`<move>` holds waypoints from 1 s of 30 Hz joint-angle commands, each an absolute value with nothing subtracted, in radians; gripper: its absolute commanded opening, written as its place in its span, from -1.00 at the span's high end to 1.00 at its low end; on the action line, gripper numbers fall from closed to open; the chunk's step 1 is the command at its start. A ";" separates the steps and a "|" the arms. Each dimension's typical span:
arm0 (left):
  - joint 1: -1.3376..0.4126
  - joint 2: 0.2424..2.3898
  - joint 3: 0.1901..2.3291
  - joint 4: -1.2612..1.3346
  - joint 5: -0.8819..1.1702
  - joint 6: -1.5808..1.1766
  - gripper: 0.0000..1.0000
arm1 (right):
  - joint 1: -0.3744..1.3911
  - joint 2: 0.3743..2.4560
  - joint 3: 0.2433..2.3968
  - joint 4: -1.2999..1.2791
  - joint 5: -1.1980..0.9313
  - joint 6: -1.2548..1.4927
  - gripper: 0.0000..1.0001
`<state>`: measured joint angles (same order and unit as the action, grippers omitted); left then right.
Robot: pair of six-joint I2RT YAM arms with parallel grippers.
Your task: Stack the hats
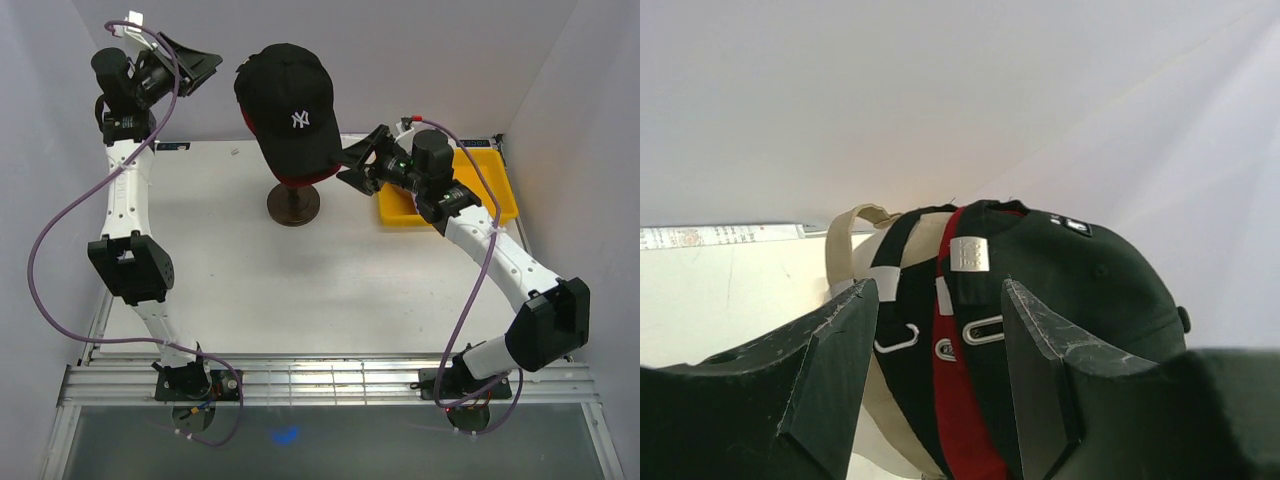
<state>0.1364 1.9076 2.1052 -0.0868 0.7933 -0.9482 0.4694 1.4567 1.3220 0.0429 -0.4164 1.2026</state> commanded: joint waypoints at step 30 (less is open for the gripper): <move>0.143 1.807 1.970 0.072 0.842 -0.982 -0.24 | 0.604 1.448 1.189 0.471 -0.127 1.442 -0.24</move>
<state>0.1364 1.8736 1.9808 0.0448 0.8284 -0.9859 0.6025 1.4422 1.1633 0.3981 -0.1577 1.4204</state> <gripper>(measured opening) 0.623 0.636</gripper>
